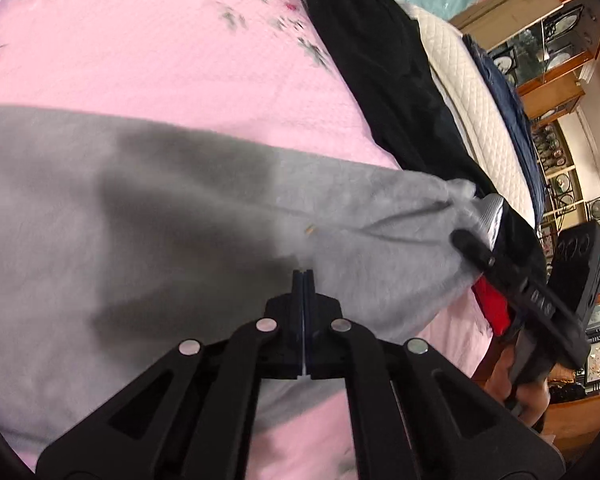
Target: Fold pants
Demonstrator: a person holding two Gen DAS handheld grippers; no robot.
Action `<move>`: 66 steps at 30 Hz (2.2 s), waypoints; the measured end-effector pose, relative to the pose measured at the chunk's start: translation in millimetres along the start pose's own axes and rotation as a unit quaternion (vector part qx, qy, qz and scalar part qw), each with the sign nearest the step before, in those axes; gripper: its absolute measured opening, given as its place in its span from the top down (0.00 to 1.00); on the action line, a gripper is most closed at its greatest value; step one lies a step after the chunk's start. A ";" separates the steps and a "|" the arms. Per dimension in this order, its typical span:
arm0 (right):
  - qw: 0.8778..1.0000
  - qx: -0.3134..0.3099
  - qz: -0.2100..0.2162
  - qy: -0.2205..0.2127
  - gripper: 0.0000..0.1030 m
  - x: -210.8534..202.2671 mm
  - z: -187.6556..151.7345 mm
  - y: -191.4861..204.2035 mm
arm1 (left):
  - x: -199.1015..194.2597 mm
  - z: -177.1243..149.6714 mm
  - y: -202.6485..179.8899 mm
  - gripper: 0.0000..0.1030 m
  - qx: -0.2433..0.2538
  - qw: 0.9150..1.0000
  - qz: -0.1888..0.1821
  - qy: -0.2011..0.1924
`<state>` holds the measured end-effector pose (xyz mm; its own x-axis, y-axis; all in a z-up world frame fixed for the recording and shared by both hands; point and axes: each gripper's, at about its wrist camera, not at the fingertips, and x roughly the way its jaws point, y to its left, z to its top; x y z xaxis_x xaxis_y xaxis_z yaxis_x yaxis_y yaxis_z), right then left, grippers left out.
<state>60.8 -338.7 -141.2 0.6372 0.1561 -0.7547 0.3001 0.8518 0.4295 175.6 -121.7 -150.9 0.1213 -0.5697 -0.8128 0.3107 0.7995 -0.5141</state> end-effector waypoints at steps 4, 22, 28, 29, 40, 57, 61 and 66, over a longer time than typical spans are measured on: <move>0.998 -0.049 -0.009 -0.032 0.75 -16.7 3.5 33.9 | -53.3 -22.8 56.9 1.00 -0.048 0.996 0.062 -0.045; 0.888 -0.449 0.030 0.097 0.81 95.2 -76.0 304.8 | -140.2 -83.9 219.4 0.99 -0.200 0.968 0.113 -0.106; 0.868 -0.472 0.028 0.152 0.83 117.5 -107.5 311.8 | -139.9 -85.2 222.7 0.99 -0.197 0.969 0.106 -0.108; 0.871 -0.463 0.032 0.161 0.82 118.6 -107.1 309.7 | -140.6 -86.5 222.7 0.99 -0.196 0.969 0.106 -0.108; 0.901 -0.404 0.075 0.136 0.77 68.1 -32.3 315.6 | -141.4 -88.4 224.1 0.99 -0.189 0.971 0.099 -0.111; 0.864 -0.440 0.102 0.223 0.46 93.4 -42.8 319.9 | -140.6 -87.1 224.9 0.99 -0.186 0.973 0.094 -0.104; 0.816 -0.514 0.101 0.245 0.42 107.7 -21.6 333.3 | -140.5 -86.6 224.9 0.99 -0.185 0.973 0.094 -0.102; 0.753 -0.568 0.098 0.317 0.42 158.6 -29.7 329.0 | -140.3 -83.9 226.6 0.99 -0.185 0.974 0.093 -0.097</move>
<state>239.5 -18.9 -134.3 0.0158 0.2359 -0.9716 -0.7860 0.6036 0.1338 149.9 155.3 -176.3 0.3301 -0.4054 -0.8525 -0.0899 0.8855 -0.4559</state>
